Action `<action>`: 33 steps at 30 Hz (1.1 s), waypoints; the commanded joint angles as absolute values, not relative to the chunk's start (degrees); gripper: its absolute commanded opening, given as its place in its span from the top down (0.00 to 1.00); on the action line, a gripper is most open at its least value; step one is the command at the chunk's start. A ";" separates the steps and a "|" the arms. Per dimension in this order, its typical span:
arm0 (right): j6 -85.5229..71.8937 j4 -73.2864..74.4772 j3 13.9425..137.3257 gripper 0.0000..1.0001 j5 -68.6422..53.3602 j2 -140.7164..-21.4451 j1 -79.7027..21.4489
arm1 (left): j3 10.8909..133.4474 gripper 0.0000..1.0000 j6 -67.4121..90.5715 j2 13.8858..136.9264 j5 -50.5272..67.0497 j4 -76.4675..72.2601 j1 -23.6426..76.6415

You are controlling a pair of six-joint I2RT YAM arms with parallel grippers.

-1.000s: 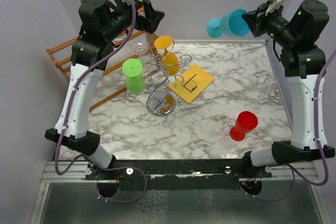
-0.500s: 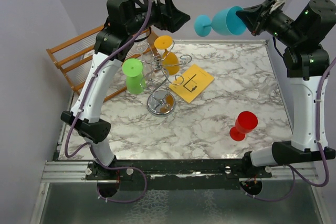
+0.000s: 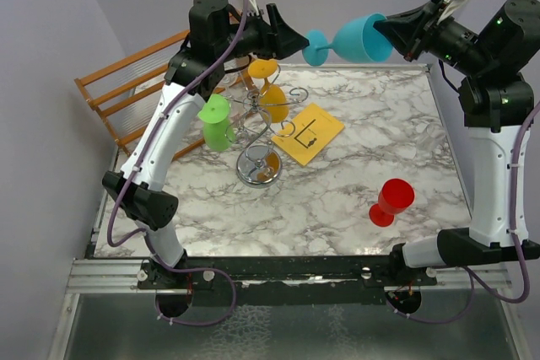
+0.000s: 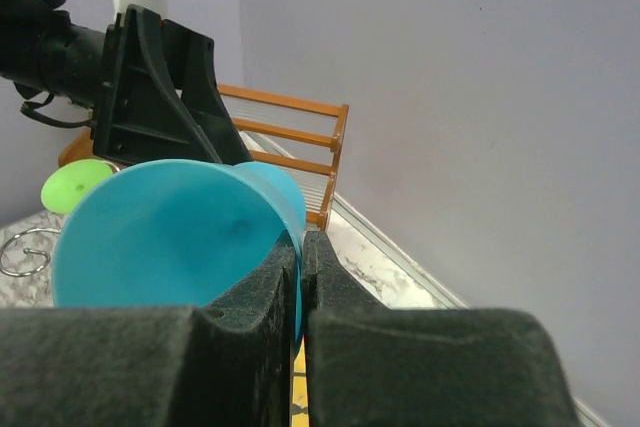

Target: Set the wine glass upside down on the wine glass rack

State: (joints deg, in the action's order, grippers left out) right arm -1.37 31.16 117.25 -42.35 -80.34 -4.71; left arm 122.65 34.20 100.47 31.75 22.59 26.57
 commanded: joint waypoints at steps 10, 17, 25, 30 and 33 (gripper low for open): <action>-1.50 28.59 118.08 0.99 -43.85 -79.12 -4.83 | 118.82 0.68 42.25 100.62 39.17 15.12 27.16; -0.79 28.34 117.16 0.99 -43.42 -78.88 -4.83 | 117.73 0.78 44.53 100.89 40.85 13.40 27.16; -0.68 28.14 116.99 0.99 -44.30 -79.09 -4.84 | 116.86 0.86 45.24 100.91 42.37 12.28 27.16; -0.89 27.74 115.88 0.99 -45.49 -78.84 -4.83 | 116.65 0.86 46.26 101.25 43.30 11.39 27.16; -0.80 27.82 115.84 0.99 -45.61 -78.70 -4.83 | 116.58 0.87 46.76 101.44 43.65 10.91 27.16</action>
State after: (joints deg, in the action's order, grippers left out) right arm -0.78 29.80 116.11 -43.72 -80.18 -4.78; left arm 116.84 45.17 100.62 41.19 13.34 27.03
